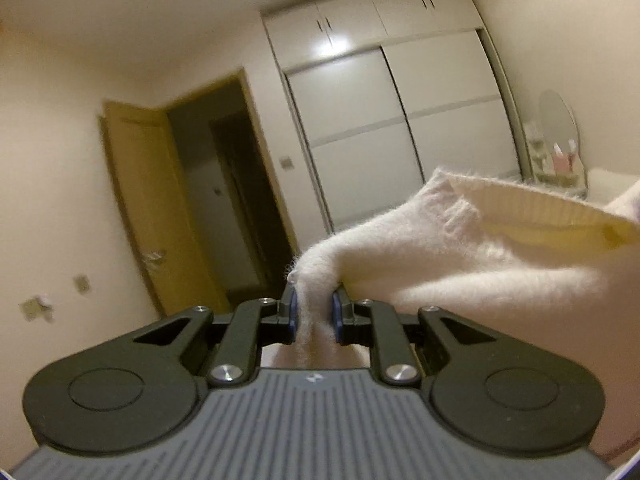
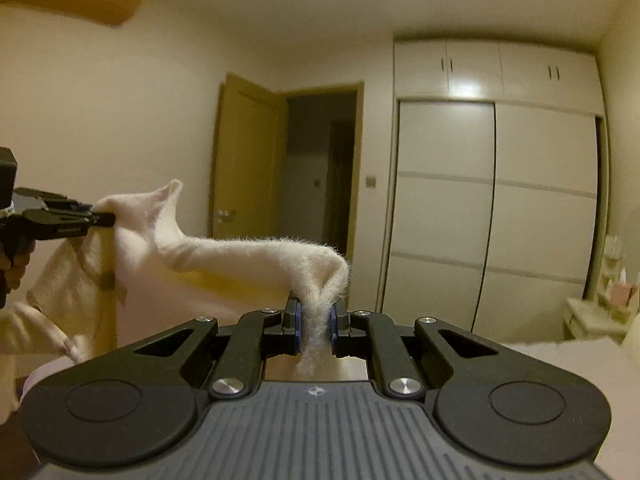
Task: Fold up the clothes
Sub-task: 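Grasp the sweater hem with the left tool while the right tool grasps it too, lift, then lay the lifted sweater flat on the bed and open both tools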
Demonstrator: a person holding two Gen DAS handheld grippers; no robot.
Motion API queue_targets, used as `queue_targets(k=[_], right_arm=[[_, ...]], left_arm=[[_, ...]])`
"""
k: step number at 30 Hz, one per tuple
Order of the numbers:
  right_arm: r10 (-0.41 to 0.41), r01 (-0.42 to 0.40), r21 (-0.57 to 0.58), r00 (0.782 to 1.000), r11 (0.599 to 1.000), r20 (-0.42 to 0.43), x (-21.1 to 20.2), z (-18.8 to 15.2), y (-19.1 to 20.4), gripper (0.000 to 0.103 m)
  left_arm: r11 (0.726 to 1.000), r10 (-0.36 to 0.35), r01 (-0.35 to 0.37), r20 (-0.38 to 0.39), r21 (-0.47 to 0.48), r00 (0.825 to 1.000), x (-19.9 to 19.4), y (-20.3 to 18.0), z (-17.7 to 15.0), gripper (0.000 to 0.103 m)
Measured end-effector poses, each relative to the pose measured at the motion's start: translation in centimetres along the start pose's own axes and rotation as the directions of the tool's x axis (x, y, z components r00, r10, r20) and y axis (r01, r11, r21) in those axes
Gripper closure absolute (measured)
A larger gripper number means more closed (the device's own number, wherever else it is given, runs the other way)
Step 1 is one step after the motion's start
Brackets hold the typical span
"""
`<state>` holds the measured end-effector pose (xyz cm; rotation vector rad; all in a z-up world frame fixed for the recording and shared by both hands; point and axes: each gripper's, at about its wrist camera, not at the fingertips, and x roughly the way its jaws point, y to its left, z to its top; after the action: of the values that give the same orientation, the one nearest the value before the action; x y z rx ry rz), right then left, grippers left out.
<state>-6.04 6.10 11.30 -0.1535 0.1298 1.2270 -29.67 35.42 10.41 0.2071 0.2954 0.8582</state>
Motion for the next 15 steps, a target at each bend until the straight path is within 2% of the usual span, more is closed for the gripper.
queue_targets(k=[2,3,5,6,7,8,9,11,12,13,15], right_arm=[[-0.031,0.033,0.027,0.997,0.999,-0.064,4.2,-0.4,-1.0,0.092],[-0.057,0.063,0.048,0.991,0.997,-0.121,7.6,-1.1,-1.8,0.091],[-0.105,0.130,0.085,0.964,0.988,-0.244,14.8,-2.6,-3.4,0.089],[-0.127,0.164,0.101,0.944,0.981,-0.305,18.4,-3.3,-4.2,0.077],[-0.164,0.219,0.118,0.918,0.968,-0.361,21.4,-4.5,-5.0,0.061],[-0.201,0.278,0.133,0.886,0.951,-0.417,24.2,-5.8,-5.9,0.057],[-0.235,0.337,0.144,0.850,0.930,-0.471,27.1,-7.0,-6.8,0.057],[-0.248,0.396,0.191,0.816,0.898,-0.522,28.7,-9.2,-7.2,0.056],[-0.251,0.422,0.214,0.800,0.881,-0.545,29.3,-10.2,-7.3,0.051],[-0.239,0.434,0.229,0.784,0.871,-0.573,28.6,-11.9,-7.0,0.045],[-0.208,0.452,0.254,0.749,0.855,-0.630,26.4,-15.6,-6.1,0.045]], left_arm=[[0.998,-0.061,0.061,-0.079,0.001,0.995,6.6,0.3,-1.5,0.087],[0.995,-0.095,0.096,-0.129,-0.001,0.987,10.4,0.3,-2.4,0.083],[0.990,-0.141,0.144,-0.257,-0.008,0.956,18.6,-0.2,-5.1,0.071],[0.986,-0.162,0.167,-0.320,-0.014,0.933,22.8,-0.4,-6.5,0.066],[0.985,-0.158,0.170,-0.369,0.001,0.916,25.9,-0.7,-8.1,0.068],[0.985,-0.150,0.173,-0.415,0.017,0.897,28.9,-1.0,-9.8,0.069],[0.983,-0.149,0.180,-0.441,0.030,0.885,30.6,-1.2,-11.2,0.070],[0.980,-0.164,0.199,-0.483,0.022,0.860,32.5,-1.1,-13.9,0.069],[0.978,-0.183,0.210,-0.499,-0.002,0.847,32.8,-1.0,-15.2,0.068],[0.975,-0.203,0.219,-0.519,-0.030,0.830,32.7,-0.7,-16.9,0.068],[0.969,-0.234,0.235,-0.576,-0.074,0.783,32.1,-0.2,-20.2,0.068]])
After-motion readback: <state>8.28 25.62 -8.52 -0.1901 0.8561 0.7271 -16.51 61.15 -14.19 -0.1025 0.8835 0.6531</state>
